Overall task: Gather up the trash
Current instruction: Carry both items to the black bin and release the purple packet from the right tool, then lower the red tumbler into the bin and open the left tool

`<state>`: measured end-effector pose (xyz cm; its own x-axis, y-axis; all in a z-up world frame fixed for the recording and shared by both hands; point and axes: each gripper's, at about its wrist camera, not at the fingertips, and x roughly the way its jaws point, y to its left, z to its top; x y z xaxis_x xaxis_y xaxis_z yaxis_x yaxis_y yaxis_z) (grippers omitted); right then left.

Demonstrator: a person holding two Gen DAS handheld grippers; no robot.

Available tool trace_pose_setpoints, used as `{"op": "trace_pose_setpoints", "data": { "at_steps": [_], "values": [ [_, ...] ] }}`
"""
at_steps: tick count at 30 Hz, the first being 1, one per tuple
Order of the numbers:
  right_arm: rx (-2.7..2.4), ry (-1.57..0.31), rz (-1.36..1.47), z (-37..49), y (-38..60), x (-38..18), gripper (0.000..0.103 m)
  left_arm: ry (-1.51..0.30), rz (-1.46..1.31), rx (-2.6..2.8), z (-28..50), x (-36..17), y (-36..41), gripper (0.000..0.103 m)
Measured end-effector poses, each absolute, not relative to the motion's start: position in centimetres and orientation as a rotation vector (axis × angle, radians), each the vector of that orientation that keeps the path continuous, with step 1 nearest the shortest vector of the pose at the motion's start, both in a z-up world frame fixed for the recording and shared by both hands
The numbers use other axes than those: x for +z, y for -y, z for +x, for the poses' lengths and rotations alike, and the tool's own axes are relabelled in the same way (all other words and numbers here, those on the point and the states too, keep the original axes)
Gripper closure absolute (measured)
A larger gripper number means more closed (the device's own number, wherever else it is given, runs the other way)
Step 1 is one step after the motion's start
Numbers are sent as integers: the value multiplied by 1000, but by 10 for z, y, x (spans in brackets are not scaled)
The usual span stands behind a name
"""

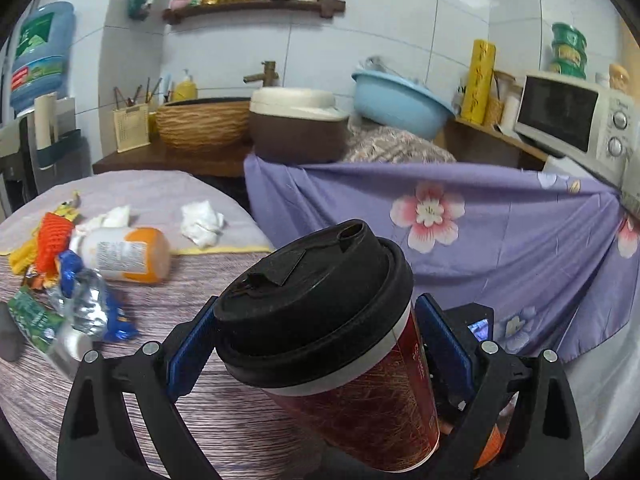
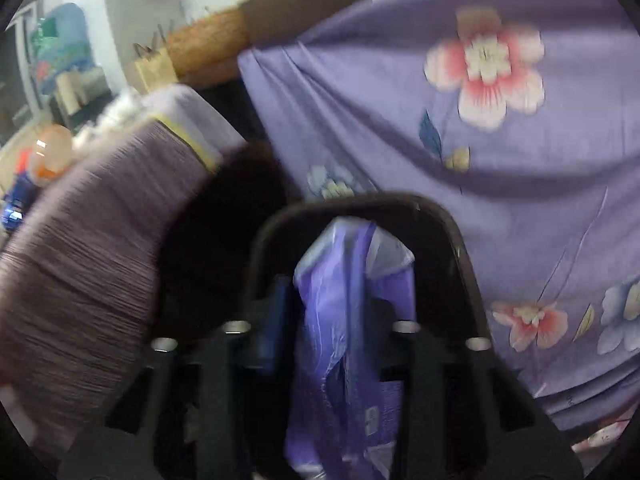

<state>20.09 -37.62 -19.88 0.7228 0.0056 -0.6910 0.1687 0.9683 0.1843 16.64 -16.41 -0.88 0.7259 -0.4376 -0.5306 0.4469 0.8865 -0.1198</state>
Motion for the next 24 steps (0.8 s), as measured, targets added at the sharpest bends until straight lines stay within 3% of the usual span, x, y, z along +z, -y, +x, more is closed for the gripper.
{"op": "trace_pose_setpoints", "data": {
  "at_steps": [9,13,24],
  "values": [
    [-197,-702,240,168,398,-185,42,-637,80,-482,181,-39,194,10],
    [-267,-659,241,141,412,-167,36,-672,125,-490,192,-58,218,10],
    [-359,-584,222,76,432,-140,36,-753,275,-503,216,-128,288,13]
  ]
}}
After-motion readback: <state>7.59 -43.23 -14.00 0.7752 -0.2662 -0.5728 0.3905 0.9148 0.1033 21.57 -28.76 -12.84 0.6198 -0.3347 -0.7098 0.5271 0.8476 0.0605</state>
